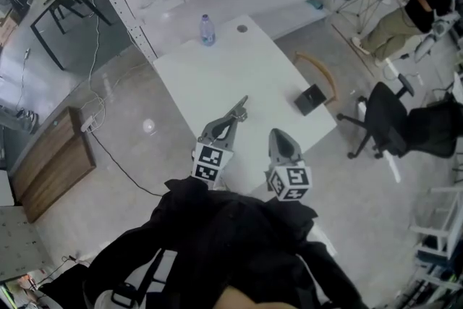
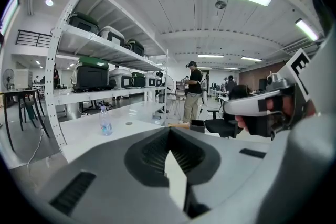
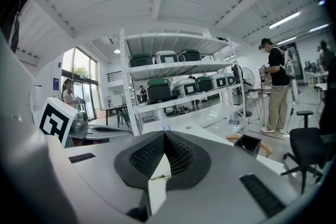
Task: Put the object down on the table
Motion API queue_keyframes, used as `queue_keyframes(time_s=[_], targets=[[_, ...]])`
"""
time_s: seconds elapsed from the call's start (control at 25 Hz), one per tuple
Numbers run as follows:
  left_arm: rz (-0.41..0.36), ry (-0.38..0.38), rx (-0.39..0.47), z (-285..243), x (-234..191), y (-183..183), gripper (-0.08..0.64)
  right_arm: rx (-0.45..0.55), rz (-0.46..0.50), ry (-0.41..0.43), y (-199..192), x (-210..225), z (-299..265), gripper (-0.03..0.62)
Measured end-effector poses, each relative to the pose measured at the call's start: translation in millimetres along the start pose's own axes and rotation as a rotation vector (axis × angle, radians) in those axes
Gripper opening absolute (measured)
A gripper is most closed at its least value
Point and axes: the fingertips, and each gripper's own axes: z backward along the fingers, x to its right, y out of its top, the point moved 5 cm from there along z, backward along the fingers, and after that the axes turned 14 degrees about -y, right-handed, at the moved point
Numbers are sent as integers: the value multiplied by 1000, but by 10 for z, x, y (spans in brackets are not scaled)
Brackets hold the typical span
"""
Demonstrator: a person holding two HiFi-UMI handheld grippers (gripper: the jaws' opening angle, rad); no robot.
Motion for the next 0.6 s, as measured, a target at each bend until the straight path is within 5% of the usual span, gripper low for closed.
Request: queue_keyframes(time_s=[0.6], targets=[[-8,-5,88,162,69,192,2,47,4,-9,173,34,-46,2]])
